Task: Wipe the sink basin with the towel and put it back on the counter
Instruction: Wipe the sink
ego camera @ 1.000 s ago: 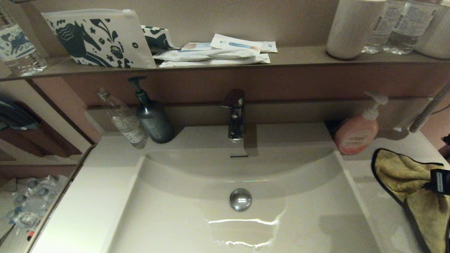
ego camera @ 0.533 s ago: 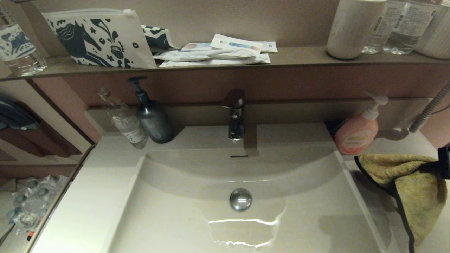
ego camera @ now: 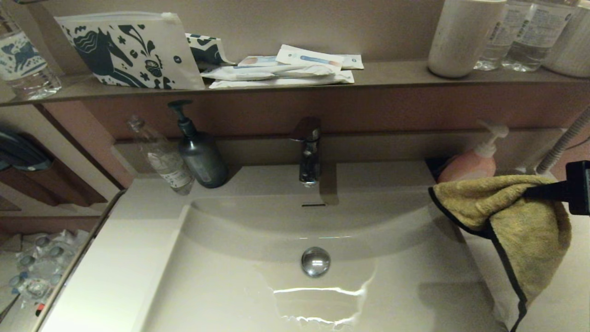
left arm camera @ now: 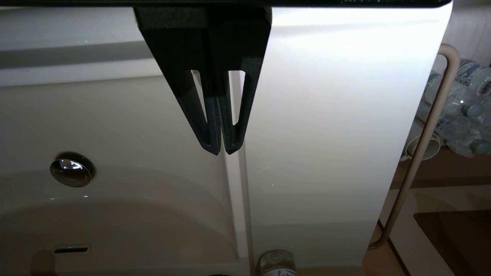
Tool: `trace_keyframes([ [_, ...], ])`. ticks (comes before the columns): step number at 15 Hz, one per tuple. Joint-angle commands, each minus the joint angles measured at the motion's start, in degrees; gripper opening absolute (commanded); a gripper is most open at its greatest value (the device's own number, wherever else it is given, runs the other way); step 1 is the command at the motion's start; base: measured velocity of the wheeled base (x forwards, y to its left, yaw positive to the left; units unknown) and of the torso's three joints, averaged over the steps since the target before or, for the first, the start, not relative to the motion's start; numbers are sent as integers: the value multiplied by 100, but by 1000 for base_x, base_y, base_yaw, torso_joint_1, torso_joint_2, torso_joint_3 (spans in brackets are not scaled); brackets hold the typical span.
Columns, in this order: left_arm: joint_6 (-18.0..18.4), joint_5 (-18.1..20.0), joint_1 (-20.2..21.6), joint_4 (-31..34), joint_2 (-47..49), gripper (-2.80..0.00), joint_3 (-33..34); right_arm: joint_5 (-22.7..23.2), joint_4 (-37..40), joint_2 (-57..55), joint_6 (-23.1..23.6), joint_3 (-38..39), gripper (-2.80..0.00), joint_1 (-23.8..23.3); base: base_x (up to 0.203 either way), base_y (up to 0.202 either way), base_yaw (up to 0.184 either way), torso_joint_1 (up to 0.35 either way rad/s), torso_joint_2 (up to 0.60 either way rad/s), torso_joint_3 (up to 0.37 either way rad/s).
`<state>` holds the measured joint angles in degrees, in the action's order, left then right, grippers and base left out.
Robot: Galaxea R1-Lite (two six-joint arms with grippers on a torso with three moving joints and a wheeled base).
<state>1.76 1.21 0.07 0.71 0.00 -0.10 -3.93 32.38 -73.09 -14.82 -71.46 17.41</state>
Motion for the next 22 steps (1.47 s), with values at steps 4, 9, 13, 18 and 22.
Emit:
trace_keyframes([
  [4,0,2,1,0,9,-280,1,-750,-3,-822,-417,-320,-280,1421,0,0,0,0,0,0],
  [9,0,2,1,0,9,-280,-1,-1201,-102,-1733,-1099,-355,-280,2283,0,0,0,0,0,0],
  [13,0,2,1,0,9,-280,1,-1443,-169,-2299,-1614,-126,-280,2492,0,0,0,0,0,0],
  [18,0,2,1,0,9,-280,1,-1760,-550,-2921,-2495,831,-280,2532,0,0,0,0,0,0],
  [22,0,2,1,0,9,-280,1,-1941,-1555,-3554,-2724,1442,-280,2605,0,0,0,0,0,0],
])
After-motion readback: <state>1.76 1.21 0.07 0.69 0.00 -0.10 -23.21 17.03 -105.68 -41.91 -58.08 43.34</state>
